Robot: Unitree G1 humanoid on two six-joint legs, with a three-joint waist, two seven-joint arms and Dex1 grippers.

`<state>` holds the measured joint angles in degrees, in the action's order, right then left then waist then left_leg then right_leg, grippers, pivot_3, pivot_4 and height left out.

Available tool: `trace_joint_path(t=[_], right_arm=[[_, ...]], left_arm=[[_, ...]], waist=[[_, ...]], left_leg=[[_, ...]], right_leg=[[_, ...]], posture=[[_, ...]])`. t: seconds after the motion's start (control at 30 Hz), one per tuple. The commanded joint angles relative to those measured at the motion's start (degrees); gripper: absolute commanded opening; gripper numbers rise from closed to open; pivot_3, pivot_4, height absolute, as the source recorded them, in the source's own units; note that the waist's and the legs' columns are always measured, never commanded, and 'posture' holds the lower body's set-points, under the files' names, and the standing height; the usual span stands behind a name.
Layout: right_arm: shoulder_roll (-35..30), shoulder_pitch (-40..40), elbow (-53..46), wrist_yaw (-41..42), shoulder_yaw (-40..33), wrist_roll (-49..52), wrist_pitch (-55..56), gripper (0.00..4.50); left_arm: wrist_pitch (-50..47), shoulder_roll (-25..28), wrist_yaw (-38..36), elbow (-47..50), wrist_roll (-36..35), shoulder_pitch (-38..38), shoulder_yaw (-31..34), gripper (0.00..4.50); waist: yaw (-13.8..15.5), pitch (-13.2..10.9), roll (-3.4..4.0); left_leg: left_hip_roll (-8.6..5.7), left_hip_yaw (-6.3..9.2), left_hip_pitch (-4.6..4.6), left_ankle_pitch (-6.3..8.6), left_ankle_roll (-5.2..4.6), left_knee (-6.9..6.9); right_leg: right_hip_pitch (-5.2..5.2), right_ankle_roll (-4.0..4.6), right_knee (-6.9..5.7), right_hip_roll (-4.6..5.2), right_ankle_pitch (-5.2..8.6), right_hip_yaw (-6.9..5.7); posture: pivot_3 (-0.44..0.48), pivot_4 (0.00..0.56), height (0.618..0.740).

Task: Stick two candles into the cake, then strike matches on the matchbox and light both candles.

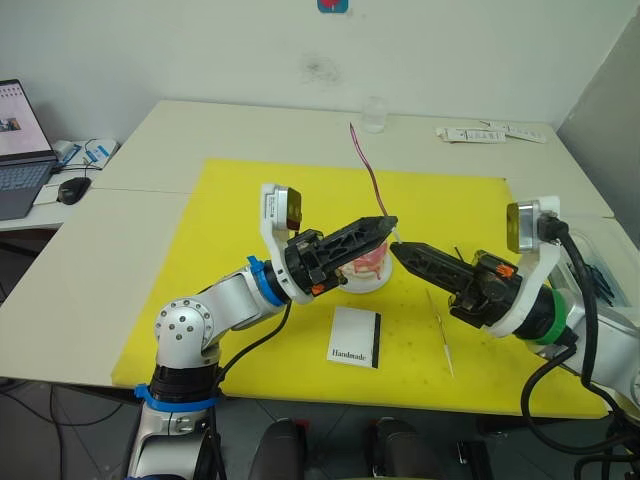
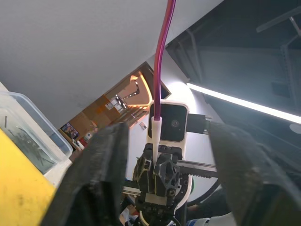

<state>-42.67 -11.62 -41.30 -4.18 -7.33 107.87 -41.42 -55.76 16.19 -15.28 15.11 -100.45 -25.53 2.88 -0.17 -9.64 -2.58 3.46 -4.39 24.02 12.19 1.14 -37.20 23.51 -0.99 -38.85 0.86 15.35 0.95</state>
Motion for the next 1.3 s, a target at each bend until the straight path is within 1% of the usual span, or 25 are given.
trace_joint_path(t=[0.03, 0.17, 0.2, 0.6, 0.67, 0.77, 0.83, 0.93, 1.0, 1.1, 1.2, 1.3], right_arm=[[-0.6, -0.5, -2.0, -0.3, 0.2, 1.9, 1.7, 0.0], [-0.7, -0.5, -2.2, -0.6, 0.7, 1.9, 2.2, 0.0], [-0.8, -0.5, -2.1, -0.7, 0.8, 1.9, 2.3, 0.0], [-1.2, -0.6, -1.8, -0.6, 1.8, 1.4, 2.6, 0.0], [-1.2, -0.2, -1.9, -0.5, 1.7, 0.9, 2.8, 0.0], [-1.5, 0.1, -2.0, -0.2, 1.4, -0.8, 2.7, 0.6], [-2.9, 0.5, -2.0, 1.2, 0.6, -2.9, 1.7, 1.29], [-7.1, 1.7, -2.5, 4.9, -1.9, -8.0, -0.2, 2.4], [-10.0, 1.9, -2.7, 7.4, -3.7, -12.8, -0.7, 3.1], [-15.5, 1.4, -3.7, 14.3, -4.8, -24.0, -1.8, 4.15], [-17.9, -1.4, -4.4, 17.9, -2.7, -36.0, 0.1, 4.15], [-17.7, -4.8, -5.0, 21.2, 1.7, -45.0, 0.9, 4.15]], left_arm=[[0.5, -0.3, -0.7, 0.8, -1.4, -0.9, -0.5, 1.64], [0.6, -0.5, -1.1, 0.7, -0.9, -0.8, -0.7, 0.31], [0.6, -0.5, -1.2, 0.6, -0.8, -0.8, -0.7, 0.04], [0.5, -0.4, -2.8, 0.3, 0.1, -0.7, -0.5, 0.01], [0.6, -0.2, -3.7, 0.2, 1.1, -0.7, -0.4, 0.01], [1.2, 0.4, -5.1, 1.0, 4.9, -1.1, -0.3, 0.0], [2.7, 1.0, -6.1, 2.2, 9.2, -2.2, 0.1, 0.0], [4.8, 3.0, -7.9, 3.7, 15.7, -3.7, 0.8, 0.0], [5.8, 5.0, -8.7, 3.9, 19.0, -4.7, 1.7, 0.0], [8.0, 9.6, -12.6, 4.9, 26.5, -5.7, 2.0, 0.0], [14.4, 13.7, -16.9, 4.2, 39.0, -5.7, 0.4, 0.0], [21.2, 14.4, -21.0, 1.0, 49.2, -5.1, -2.2, 0.0]], waist=[[0.0, 0.0, 0.0], [0.0, 0.0, 0.0], [0.0, 0.0, 0.0], [0.0, 0.0, 0.0], [0.0, 0.0, 0.0], [0.0, 0.0, 0.0], [0.0, 0.0, 0.0], [0.1, 0.0, 0.0], [0.1, 0.0, 0.02], [0.1, 0.0, 0.02], [0.1, 0.0, 0.03], [0.1, 0.0, 0.04]], left_leg=[[0.0, 0.0, 0.0, 0.0, 0.0, 0.0], [0.0, 0.0, 0.0, 0.0, 0.0, 0.0], [0.0, 0.0, 0.0, 0.0, 0.0, 0.0], [0.0, 0.01, 0.01, 0.0, 0.0, 0.02], [0.0, 0.01, 0.02, 0.0, 0.0, 0.02], [0.0, 0.02, 0.04, 0.0, 0.0, 0.03], [0.0, 0.02, 0.05, 0.0, 0.0, 0.03], [-0.01, 0.06, 0.14, 0.0, 0.0, 0.04], [-0.01, 0.04, 0.16, 0.0, 0.0, 0.07], [-0.01, 0.03, 0.16, 0.0, 0.0, 0.15], [0.03, 0.03, 0.17, 0.0, 0.0, 0.22], [0.06, 0.05, 0.21, 0.0, 0.0, 0.24]], right_leg=[[0.0, 0.0, 0.0, 0.0, 0.0, 0.0], [0.0, 0.0, 0.0, 0.0, 0.0, 0.0], [0.0, 0.0, 0.0, 0.0, 0.0, 0.0], [0.0, 0.01, 0.04, 0.01, 0.01, -0.01], [0.0, 0.01, 0.06, 0.01, 0.01, -0.02], [0.01, 0.01, 0.1, 0.01, 0.01, -0.02], [0.01, 0.02, 0.12, 0.01, 0.01, -0.03], [0.04, 0.02, 0.19, 0.01, 0.01, -0.07], [0.05, 0.03, 0.24, 0.02, 0.01, -0.07], [0.07, 0.02, 0.31, 0.02, 0.01, -0.06], [0.13, 0.07, 0.33, 0.02, 0.04, -0.08], [0.19, 0.1, 0.32, 0.02, 0.05, -0.12]], posture=[[0.0, 0.15, 0.706], [0.0, 0.15, 0.706], [0.0, 0.15, 0.706], [0.0, 0.15, 0.706], [0.0, 0.15, 0.706], [0.0, 0.15, 0.706], [0.0, 0.15, 0.706], [0.0, 0.15, 0.706], [0.0, 0.15, 0.706], [0.0, 0.15, 0.706], [0.0, 0.15, 0.706], [0.0, 0.15, 0.706]])
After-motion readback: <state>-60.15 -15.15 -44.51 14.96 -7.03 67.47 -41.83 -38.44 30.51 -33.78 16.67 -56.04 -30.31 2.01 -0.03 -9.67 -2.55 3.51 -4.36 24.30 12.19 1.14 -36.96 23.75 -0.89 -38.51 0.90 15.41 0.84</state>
